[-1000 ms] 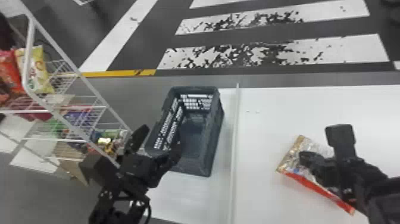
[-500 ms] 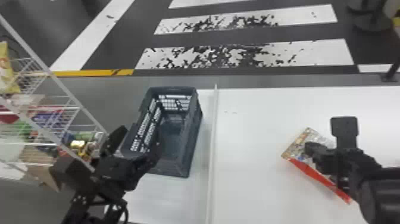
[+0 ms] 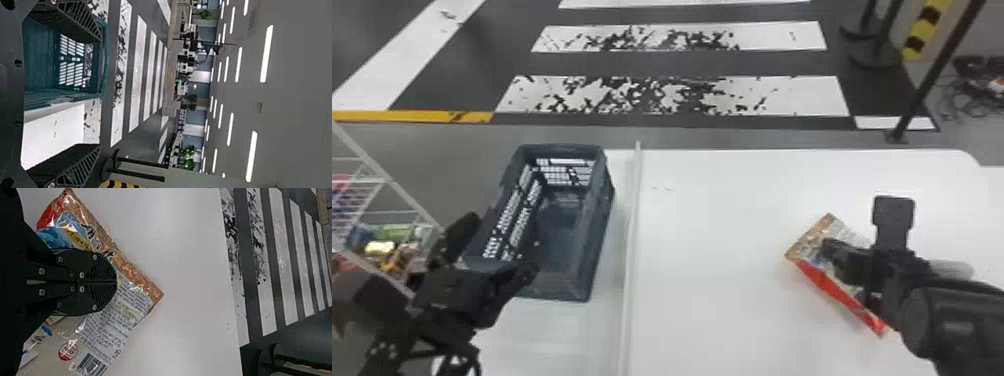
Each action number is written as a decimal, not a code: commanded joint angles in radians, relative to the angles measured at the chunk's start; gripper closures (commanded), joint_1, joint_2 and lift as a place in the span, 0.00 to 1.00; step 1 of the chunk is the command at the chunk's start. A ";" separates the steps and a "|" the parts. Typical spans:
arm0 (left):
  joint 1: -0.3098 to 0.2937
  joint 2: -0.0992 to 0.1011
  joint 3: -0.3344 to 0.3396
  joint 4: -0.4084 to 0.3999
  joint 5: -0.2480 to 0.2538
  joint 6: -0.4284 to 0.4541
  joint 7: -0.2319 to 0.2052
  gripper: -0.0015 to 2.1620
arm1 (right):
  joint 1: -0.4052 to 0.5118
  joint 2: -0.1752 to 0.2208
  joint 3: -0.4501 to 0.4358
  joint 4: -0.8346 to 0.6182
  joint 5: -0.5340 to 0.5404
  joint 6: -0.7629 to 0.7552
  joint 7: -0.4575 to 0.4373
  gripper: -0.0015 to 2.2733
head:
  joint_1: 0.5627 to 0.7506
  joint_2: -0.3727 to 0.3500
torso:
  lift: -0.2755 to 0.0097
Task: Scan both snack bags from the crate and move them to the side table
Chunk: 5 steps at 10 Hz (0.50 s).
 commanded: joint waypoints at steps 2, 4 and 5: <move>-0.012 0.001 -0.015 0.011 -0.003 0.000 0.000 0.02 | 0.049 0.001 -0.047 -0.162 -0.066 0.075 -0.011 0.99 | 0.70 0.62 | 0.86; -0.013 0.005 -0.016 0.029 -0.003 -0.031 0.000 0.02 | 0.063 0.000 -0.110 -0.238 -0.130 0.118 -0.015 0.99 | 0.70 0.60 | 0.86; -0.015 0.005 -0.019 0.032 -0.003 -0.037 0.000 0.02 | 0.067 0.000 -0.137 -0.256 -0.130 0.118 -0.023 0.99 | 0.70 0.58 | 0.86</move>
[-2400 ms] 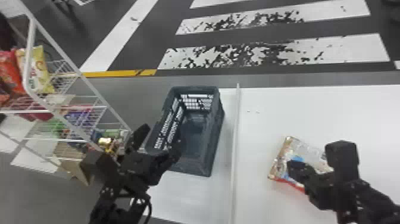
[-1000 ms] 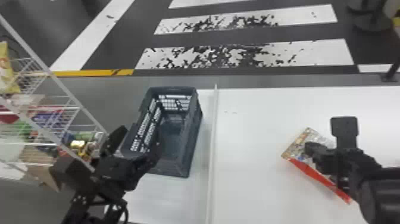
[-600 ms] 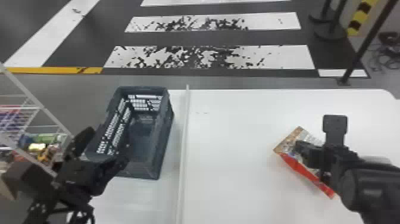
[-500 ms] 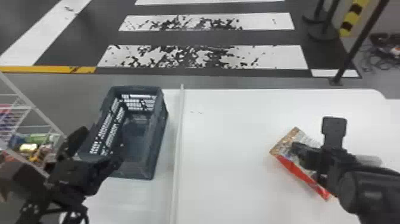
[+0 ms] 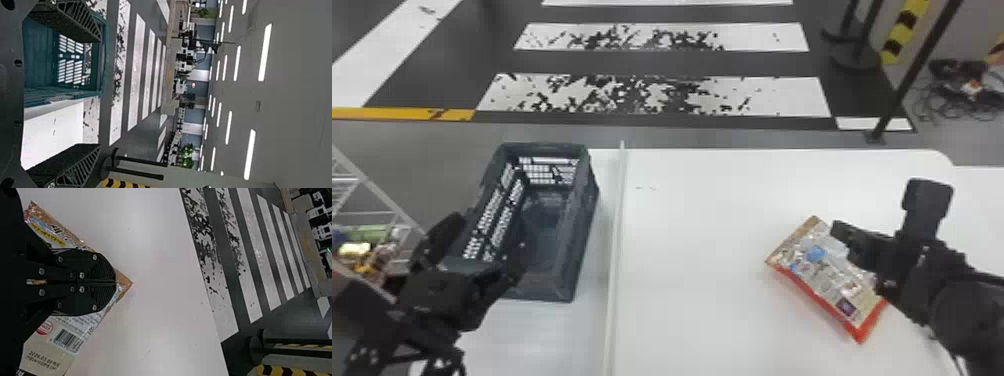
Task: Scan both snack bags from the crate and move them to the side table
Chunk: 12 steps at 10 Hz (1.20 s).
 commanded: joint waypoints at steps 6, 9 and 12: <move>-0.024 0.008 -0.029 0.058 0.008 -0.073 -0.011 0.02 | 0.041 -0.052 -0.125 0.038 0.023 -0.031 0.010 0.99 | 0.70 0.42 | 0.86; -0.026 0.011 -0.031 0.065 0.008 -0.094 -0.012 0.02 | 0.053 -0.057 -0.126 0.052 0.025 -0.047 0.019 0.99 | 0.70 0.36 | 0.86; -0.026 0.011 -0.034 0.075 0.008 -0.116 -0.015 0.02 | 0.056 -0.057 -0.126 0.061 0.025 -0.047 0.028 0.99 | 0.70 0.36 | 0.86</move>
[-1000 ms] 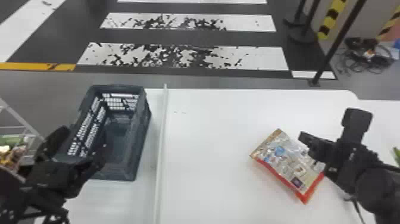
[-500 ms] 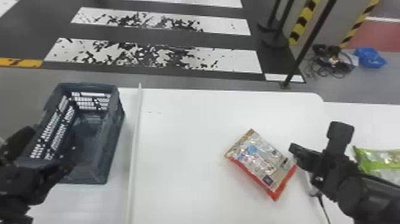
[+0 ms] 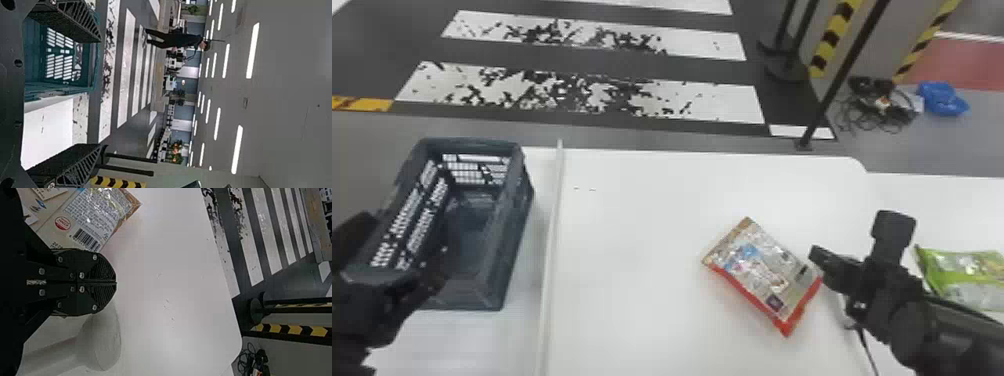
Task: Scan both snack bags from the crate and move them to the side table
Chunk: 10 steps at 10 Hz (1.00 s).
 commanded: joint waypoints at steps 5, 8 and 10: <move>-0.003 -0.002 -0.005 0.013 0.000 -0.015 -0.001 0.02 | 0.038 0.000 0.017 0.004 -0.015 -0.012 0.018 0.99 | 0.70 0.38 | 0.86; -0.003 0.000 -0.005 0.022 0.006 -0.045 -0.003 0.02 | 0.081 0.002 0.028 -0.010 -0.022 -0.012 0.020 0.99 | 0.70 0.40 | 0.86; -0.006 0.000 -0.005 0.032 0.011 -0.058 -0.007 0.02 | 0.136 0.006 0.028 -0.043 -0.035 -0.012 0.018 0.99 | 0.70 0.40 | 0.86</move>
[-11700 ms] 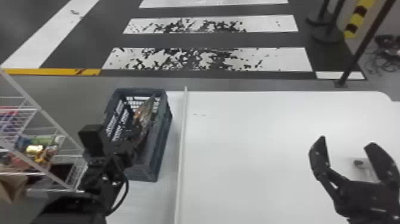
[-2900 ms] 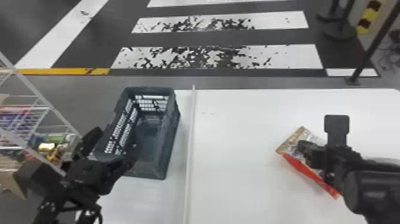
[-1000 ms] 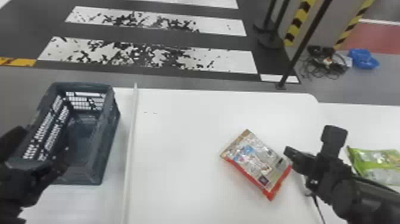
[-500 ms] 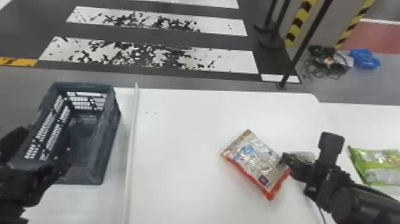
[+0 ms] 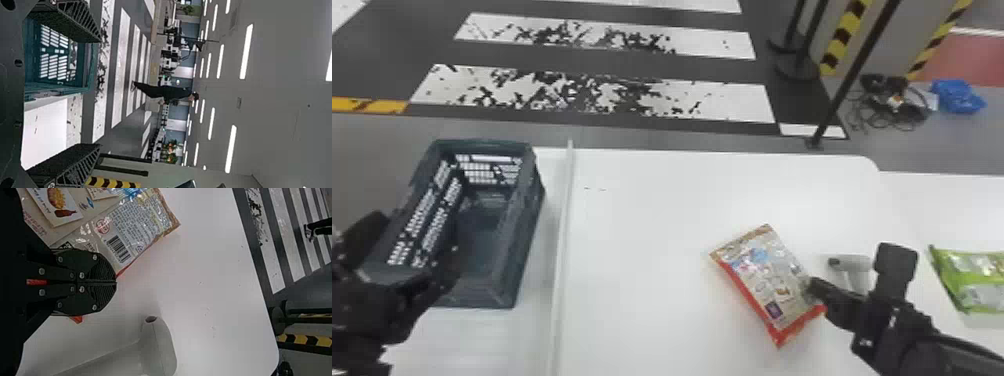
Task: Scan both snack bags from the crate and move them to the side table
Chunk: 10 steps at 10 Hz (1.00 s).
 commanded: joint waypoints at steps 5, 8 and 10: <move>-0.010 0.014 -0.008 0.027 0.027 -0.049 -0.001 0.02 | 0.156 0.037 -0.004 -0.173 -0.057 0.156 -0.072 0.99 | 0.70 0.44 | 0.86; -0.021 0.015 -0.028 0.047 0.037 -0.099 -0.005 0.02 | 0.237 0.057 0.019 -0.354 -0.064 0.331 -0.160 0.99 | 0.70 0.48 | 0.86; -0.038 0.021 -0.048 0.053 0.037 -0.099 -0.005 0.02 | 0.224 0.060 0.011 -0.389 -0.069 0.242 -0.154 0.99 | 0.70 0.50 | 0.86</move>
